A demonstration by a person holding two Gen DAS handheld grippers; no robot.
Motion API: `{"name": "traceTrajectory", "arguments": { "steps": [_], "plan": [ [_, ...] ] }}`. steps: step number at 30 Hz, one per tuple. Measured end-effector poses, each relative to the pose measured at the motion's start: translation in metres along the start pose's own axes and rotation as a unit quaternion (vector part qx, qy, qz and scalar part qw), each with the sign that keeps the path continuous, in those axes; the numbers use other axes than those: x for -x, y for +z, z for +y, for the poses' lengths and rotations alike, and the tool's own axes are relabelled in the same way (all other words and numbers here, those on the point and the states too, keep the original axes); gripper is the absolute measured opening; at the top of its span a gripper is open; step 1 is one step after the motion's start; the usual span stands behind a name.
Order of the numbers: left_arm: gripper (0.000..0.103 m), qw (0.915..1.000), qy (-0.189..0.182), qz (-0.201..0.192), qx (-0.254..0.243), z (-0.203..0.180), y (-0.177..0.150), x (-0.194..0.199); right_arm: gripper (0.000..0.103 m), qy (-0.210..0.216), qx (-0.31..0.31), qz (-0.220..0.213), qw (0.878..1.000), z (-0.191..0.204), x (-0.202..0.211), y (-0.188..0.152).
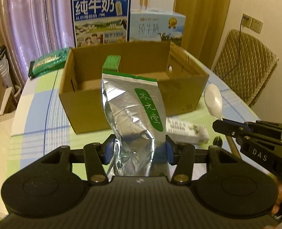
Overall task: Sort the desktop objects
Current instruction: 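Carry the foil bag and spoon over the cardboard box with both tools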
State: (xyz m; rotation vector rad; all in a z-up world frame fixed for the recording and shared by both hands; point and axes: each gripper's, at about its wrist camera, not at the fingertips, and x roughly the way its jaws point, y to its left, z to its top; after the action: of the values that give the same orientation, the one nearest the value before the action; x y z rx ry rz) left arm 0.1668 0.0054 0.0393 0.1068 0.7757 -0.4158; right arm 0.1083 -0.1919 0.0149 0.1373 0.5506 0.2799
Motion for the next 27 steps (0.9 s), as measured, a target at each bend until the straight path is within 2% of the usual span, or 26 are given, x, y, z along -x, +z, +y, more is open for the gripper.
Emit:
{"name": "traceTrajectory", "arguments": {
  "steps": [9,27],
  "plan": [
    [0.047,0.9999,-0.004,-0.01,-0.006,-0.001,0.026,-0.008,0.0,0.004,0.017,-0.023,1.0,0.001,-0.018,0.039],
    [0.047,0.9999,0.013,-0.007,-0.003,0.03,0.058,-0.035,0.0,0.015,0.01,-0.038,0.999,-0.005,-0.064,0.08]
  ]
}}
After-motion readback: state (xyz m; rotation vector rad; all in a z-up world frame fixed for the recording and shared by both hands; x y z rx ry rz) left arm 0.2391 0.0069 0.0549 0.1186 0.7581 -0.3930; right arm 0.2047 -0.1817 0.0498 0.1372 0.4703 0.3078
